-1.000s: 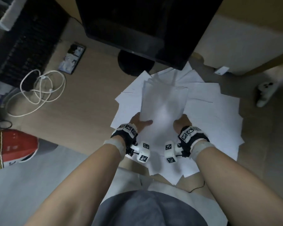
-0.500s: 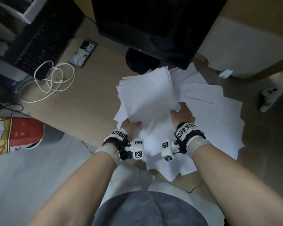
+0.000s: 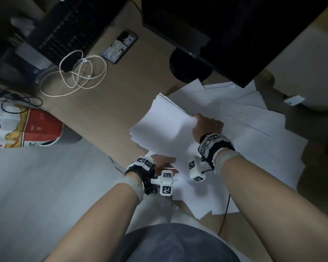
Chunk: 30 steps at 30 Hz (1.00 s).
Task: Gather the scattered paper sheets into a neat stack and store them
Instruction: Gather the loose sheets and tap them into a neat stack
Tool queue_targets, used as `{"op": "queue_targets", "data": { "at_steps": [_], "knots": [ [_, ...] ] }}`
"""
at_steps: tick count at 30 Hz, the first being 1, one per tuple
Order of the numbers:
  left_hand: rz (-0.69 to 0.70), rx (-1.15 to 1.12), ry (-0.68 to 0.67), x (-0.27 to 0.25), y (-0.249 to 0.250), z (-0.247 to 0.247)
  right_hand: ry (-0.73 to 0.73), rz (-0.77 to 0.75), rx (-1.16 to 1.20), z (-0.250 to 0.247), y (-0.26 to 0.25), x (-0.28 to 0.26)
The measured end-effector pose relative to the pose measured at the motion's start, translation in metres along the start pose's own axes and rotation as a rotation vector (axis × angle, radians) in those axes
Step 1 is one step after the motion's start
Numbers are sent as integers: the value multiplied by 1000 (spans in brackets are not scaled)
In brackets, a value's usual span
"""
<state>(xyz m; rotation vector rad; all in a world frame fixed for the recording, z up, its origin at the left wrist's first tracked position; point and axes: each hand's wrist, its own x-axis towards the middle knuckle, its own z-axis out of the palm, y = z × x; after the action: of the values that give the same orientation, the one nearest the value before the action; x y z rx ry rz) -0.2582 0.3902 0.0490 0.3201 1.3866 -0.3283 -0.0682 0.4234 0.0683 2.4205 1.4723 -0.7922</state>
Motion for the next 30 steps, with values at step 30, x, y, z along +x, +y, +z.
{"op": "queue_targets", "data": {
  "at_steps": [30],
  "knots": [
    [257, 281, 443, 9, 22, 5, -123, 330, 156, 27, 53, -13]
  ]
}}
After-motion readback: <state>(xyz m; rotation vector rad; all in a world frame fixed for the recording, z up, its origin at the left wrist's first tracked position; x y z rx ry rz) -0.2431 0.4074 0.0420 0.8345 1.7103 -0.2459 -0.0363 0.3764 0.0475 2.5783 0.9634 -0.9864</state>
